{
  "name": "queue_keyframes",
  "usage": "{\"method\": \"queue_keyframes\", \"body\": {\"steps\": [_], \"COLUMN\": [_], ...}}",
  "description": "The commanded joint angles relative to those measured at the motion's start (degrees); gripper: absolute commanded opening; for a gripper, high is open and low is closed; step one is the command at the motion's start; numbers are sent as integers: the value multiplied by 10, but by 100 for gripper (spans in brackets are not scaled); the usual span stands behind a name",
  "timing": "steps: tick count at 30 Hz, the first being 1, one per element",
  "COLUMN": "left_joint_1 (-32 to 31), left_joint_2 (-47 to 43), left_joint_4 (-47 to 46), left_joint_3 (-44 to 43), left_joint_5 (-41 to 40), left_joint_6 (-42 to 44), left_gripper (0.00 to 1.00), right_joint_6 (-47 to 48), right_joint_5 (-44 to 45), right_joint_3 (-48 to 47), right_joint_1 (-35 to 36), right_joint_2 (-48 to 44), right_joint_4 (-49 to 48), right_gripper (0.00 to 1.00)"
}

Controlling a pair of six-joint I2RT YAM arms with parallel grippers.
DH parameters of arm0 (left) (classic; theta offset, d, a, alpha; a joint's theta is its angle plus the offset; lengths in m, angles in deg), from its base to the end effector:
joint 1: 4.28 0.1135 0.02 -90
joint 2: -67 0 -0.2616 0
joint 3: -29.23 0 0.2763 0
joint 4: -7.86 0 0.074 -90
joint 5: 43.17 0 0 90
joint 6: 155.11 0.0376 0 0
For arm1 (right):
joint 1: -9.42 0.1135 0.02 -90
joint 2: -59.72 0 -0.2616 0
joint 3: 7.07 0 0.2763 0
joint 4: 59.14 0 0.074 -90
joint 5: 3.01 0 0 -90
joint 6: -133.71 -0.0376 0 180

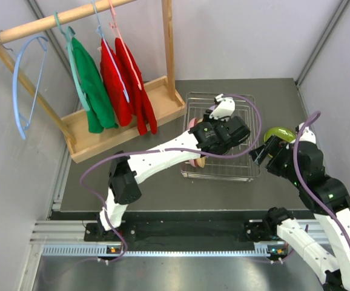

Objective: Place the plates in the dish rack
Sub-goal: Insert the plate into the dish rack.

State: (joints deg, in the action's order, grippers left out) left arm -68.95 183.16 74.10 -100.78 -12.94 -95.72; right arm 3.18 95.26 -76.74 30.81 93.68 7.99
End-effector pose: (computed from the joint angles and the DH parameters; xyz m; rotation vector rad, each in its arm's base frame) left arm 0.2263 -0.4022 0.3408 0.2066 1.9799 0.2649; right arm 0.1158 0.0396 0.3629 0.4434 2.1057 0.4872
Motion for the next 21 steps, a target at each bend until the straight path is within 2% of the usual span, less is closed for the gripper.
{"method": "queue_keyframes", "body": {"steps": [1, 7, 21], "left_joint_1": [2, 8, 7], "left_joint_2": [10, 32, -18], "left_joint_4": [16, 55, 77], "left_joint_3": [-24, -47, -54], "left_joint_5": [-23, -29, -62], "left_joint_6": [-23, -53, -52], "left_gripper": [0, 0, 0], "right_joint_6": [0, -5, -11], "right_joint_5": [17, 24, 25], "right_joint_3": [-21, -19, -10], "right_joint_1": [6, 6, 6], "right_joint_2": [-10, -14, -20], "right_joint_4": [5, 7, 4], "right_gripper": [88, 89, 89]}}
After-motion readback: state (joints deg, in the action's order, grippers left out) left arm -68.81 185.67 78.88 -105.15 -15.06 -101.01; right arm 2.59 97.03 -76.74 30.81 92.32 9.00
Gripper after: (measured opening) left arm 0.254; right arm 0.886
